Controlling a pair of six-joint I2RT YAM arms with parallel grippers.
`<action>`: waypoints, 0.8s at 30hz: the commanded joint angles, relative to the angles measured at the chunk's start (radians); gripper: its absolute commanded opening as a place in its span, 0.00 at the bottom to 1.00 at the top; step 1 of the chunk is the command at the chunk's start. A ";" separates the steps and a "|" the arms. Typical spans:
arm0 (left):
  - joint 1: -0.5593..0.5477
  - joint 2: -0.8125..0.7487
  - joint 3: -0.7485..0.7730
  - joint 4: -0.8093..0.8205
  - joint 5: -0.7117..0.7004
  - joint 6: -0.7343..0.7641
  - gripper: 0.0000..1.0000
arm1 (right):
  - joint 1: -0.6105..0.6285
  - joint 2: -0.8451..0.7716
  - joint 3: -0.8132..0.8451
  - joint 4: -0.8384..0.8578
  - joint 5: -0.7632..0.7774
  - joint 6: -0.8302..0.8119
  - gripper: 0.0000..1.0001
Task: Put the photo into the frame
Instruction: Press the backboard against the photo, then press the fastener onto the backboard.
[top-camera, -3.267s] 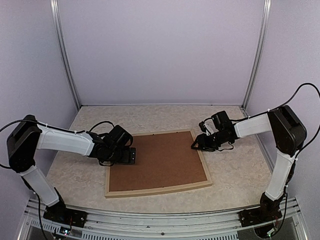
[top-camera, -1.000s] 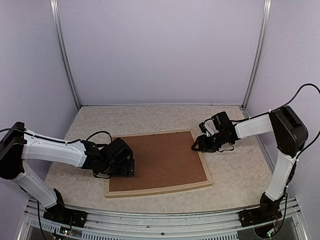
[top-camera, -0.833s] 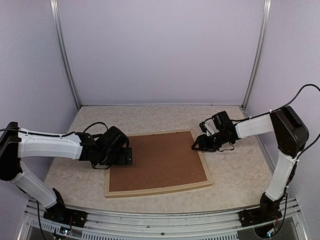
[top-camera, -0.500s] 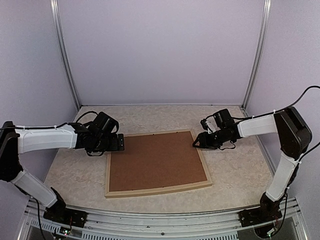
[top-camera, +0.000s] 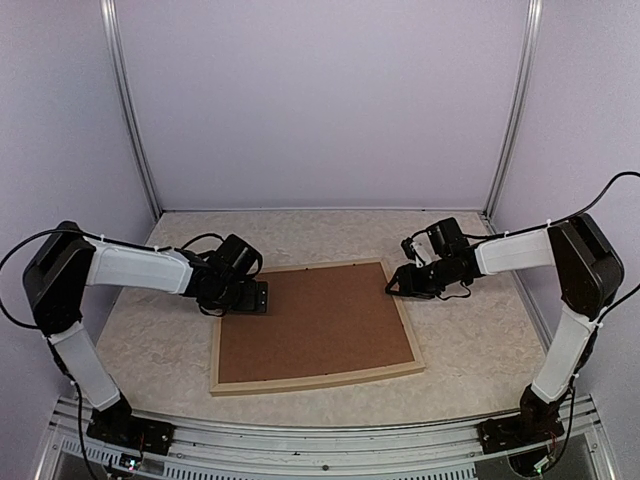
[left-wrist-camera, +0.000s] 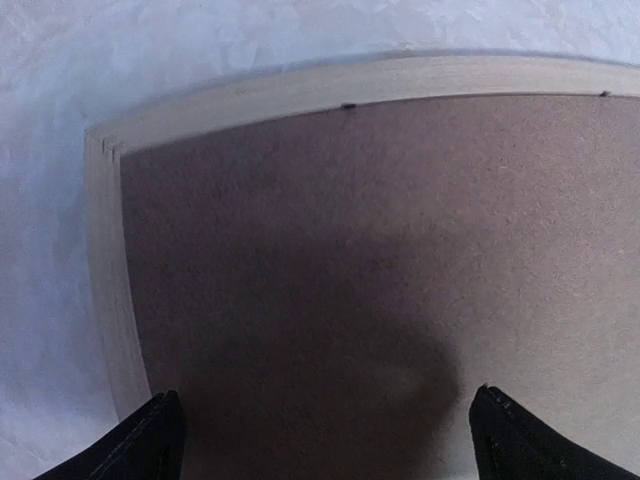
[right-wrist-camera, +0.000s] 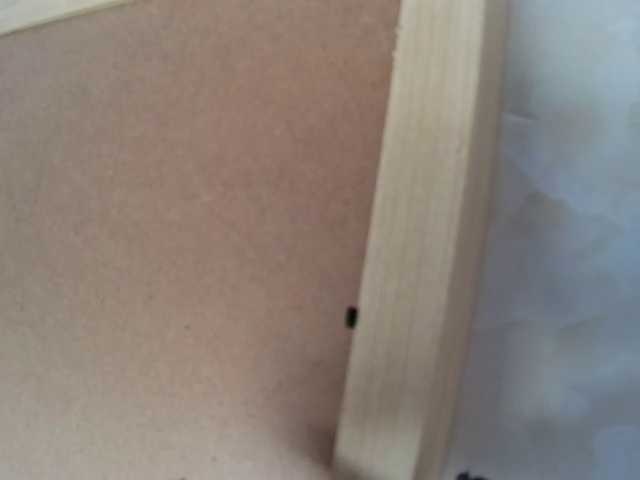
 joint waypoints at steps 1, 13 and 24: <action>-0.032 0.126 0.030 0.005 -0.011 -0.004 0.99 | -0.002 -0.009 -0.016 -0.007 0.007 -0.006 0.57; -0.063 0.033 0.073 -0.055 -0.099 -0.016 0.99 | -0.005 -0.021 -0.019 -0.010 0.011 -0.008 0.57; 0.010 -0.020 0.032 -0.045 -0.084 0.000 0.99 | -0.006 -0.014 -0.011 -0.011 0.004 -0.008 0.57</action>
